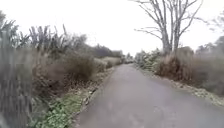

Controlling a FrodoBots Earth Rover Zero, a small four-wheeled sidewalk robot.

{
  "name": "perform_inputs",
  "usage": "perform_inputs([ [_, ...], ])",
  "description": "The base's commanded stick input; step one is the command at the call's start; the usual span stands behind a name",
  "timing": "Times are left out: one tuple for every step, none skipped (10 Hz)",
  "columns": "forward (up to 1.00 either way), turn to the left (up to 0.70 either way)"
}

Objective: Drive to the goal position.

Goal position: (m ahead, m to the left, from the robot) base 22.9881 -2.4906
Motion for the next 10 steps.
perform_inputs([
  [0.85, -0.34],
  [0.85, -0.34],
  [0.85, -0.34],
  [0.85, -0.34],
  [0.85, -0.34],
  [0.85, -0.34],
  [0.85, 0.0],
  [0.85, 0.0],
  [0.85, 0.0],
  [0.85, -0.1],
])
